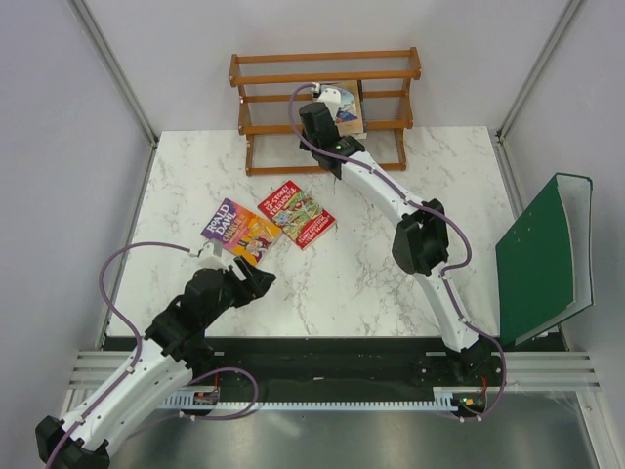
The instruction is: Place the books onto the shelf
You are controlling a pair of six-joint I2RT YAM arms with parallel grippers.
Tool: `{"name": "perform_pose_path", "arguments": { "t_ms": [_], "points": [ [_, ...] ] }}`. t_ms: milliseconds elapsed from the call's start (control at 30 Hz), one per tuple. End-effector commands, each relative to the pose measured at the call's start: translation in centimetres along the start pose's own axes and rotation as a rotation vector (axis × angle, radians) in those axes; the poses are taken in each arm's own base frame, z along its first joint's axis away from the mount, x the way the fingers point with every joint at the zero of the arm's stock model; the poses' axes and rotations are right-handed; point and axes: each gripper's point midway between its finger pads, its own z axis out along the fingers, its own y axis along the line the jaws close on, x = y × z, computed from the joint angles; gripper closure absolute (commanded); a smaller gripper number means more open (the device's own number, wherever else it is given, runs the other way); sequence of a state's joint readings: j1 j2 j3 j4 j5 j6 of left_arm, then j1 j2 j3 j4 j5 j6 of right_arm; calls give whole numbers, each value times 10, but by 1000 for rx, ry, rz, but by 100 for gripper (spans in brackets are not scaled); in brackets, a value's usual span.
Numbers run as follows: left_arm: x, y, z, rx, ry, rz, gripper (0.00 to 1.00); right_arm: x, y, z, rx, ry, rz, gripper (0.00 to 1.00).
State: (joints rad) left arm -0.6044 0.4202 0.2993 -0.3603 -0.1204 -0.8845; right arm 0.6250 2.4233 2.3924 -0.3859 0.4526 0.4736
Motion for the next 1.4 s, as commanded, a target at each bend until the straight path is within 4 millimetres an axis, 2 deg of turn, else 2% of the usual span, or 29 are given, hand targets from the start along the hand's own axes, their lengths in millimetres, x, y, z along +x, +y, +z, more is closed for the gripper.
{"name": "perform_pose_path", "arguments": {
  "t_ms": [0, 333, 500, 533, 567, 667, 700, 733, 767, 800, 833, 867, 900, 933, 1000, 1200, 1367],
  "points": [
    [-2, -3, 1, 23, -10, 41, 19, -21, -8, -2, 39, -53, -1, 100],
    [-1, -4, 0, 27, -8, 40, 19, -26, -21, -2, 78, -69, 5, 100],
    [-1, -3, 1, 25, -7, 42, 19, -33, -12, -9, 30, -81, 1, 100],
    [0, -2, 1, 24, -6, 40, 19, -27, -6, -8, -6, -80, -5, 100],
    [0, -2, 1, 24, -6, 39, 19, -40, 0, -18, -36, -107, 1, 100],
    [1, -1, 2, 21, -3, 39, 19, -49, 20, -39, -135, -149, -14, 100],
    [1, -1, 1, 21, -3, 38, 19, -43, 21, -42, -146, -139, -24, 100],
    [1, -1, 2, 21, -1, 38, 19, -56, 28, -54, -183, -162, -13, 100],
    [1, -1, 1, 22, -2, 38, 19, -58, 27, -58, -187, -165, -6, 99],
    [2, 0, 2, 20, 0, 38, 19, -52, 22, -59, -176, -154, -7, 98],
    [2, -1, 1, 23, -1, 38, 19, -63, 20, -69, -173, -174, 14, 96],
    [2, -1, 1, 23, -1, 38, 19, -65, 16, -72, -162, -182, 18, 95],
    [2, -1, 1, 26, -2, 37, 19, -60, 8, -71, -147, -174, 21, 95],
    [1, -2, 1, 28, -4, 35, 19, -67, 6, -78, -148, -185, 30, 100],
    [1, -1, 1, 27, -5, 35, 19, -63, -7, -78, -115, -176, 25, 100],
    [2, -1, 1, 28, -4, 34, 19, -67, -37, -85, -33, -162, -5, 100],
    [3, -1, 1, 27, -1, 34, 19, -56, -39, -79, -36, -99, -39, 100]
  ]
}}
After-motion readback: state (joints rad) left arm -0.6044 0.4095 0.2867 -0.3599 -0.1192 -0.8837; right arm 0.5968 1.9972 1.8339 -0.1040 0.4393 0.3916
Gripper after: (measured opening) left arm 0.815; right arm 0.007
